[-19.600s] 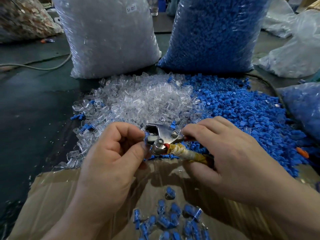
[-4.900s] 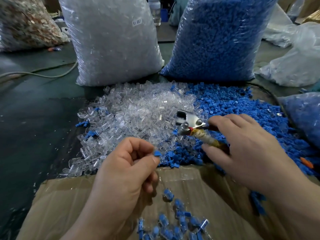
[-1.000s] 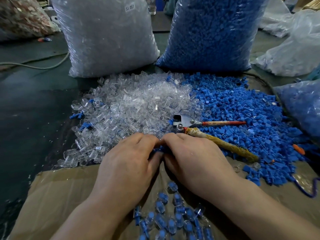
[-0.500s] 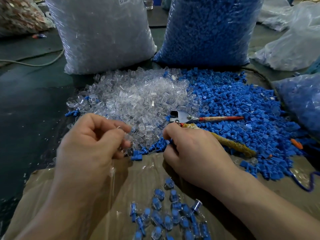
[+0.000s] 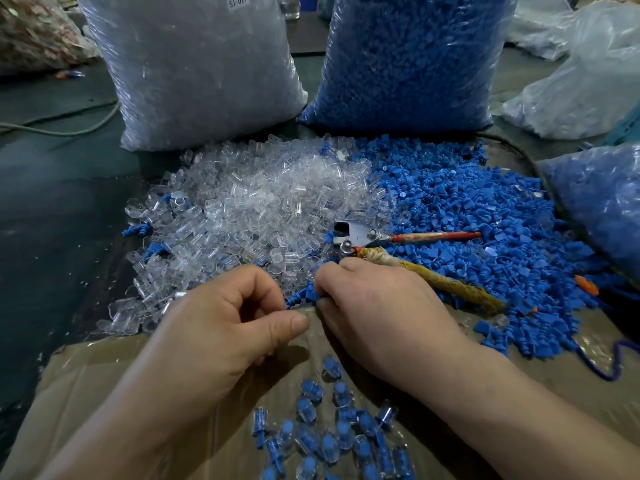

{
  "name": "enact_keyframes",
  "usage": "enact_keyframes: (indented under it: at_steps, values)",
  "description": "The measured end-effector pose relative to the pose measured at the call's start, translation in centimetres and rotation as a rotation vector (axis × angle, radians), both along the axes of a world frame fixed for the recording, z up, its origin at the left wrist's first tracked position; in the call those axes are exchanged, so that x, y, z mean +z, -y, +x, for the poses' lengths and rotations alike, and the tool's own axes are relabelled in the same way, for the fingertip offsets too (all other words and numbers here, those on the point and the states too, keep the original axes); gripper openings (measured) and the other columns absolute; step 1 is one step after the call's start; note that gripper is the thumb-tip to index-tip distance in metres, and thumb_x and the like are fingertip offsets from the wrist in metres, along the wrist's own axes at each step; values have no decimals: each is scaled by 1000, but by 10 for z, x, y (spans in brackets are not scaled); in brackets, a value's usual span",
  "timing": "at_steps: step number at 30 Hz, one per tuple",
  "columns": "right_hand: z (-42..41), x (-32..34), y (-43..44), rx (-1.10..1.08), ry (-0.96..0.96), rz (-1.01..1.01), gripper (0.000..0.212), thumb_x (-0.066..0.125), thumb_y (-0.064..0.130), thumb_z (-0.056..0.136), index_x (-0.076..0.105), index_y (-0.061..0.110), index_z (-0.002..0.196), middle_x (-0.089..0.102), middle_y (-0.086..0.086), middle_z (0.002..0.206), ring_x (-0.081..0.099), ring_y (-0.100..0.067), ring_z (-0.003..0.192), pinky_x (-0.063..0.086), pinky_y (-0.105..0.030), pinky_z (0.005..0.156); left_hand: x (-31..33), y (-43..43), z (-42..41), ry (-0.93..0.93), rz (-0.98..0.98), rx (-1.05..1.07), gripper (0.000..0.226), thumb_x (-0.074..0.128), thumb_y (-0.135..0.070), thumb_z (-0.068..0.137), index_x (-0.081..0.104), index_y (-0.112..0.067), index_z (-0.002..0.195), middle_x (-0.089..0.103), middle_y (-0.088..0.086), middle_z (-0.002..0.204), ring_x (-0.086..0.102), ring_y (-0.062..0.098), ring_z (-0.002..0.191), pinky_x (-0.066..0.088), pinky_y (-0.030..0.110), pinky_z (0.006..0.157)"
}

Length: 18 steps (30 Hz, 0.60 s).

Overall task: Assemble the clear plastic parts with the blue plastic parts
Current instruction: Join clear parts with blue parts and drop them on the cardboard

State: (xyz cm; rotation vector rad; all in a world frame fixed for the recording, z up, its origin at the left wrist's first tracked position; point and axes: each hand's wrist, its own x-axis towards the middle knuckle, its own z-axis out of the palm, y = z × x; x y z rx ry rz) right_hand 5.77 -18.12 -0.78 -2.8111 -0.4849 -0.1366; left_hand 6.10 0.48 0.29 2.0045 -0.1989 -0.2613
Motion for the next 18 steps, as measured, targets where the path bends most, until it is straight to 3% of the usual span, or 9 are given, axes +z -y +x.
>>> enact_keyframes:
  at_steps: [3,6,9,13,18]
  values:
    - [-1,1,1,4,2,12,15,50,28,94,36,28,89,49,9,78,51,-18,67,39,-35,53,-3,3,-1,31,-12,45,35,73,-56,55,66,-28,74,58,-4,49,48,1,41,42,13,42]
    - [-2,4,6,-47,-12,114,12,50,32,92,45,26,83,53,8,75,51,-15,69,44,-37,60,-5,5,0,-5,-108,99,33,70,-55,56,70,-31,79,66,4,53,55,5,40,41,13,39]
    - [-4,6,11,-153,-44,298,13,58,36,86,51,29,79,56,10,68,52,-5,65,42,-25,53,-10,9,-1,-45,-188,124,29,71,-51,60,71,-31,81,69,9,58,60,13,42,47,18,41]
    - [-6,6,12,-185,-141,528,5,62,32,84,57,34,84,62,23,75,53,-3,54,44,-18,50,-17,13,0,-112,-260,154,24,68,-46,66,71,-29,84,73,12,68,68,24,52,54,28,48]
    - [-9,9,11,-116,-240,796,8,67,23,84,64,31,86,62,9,63,51,-2,49,44,-22,44,-18,14,-3,-129,-321,179,25,69,-45,66,72,-28,84,73,13,71,70,30,58,56,33,51]
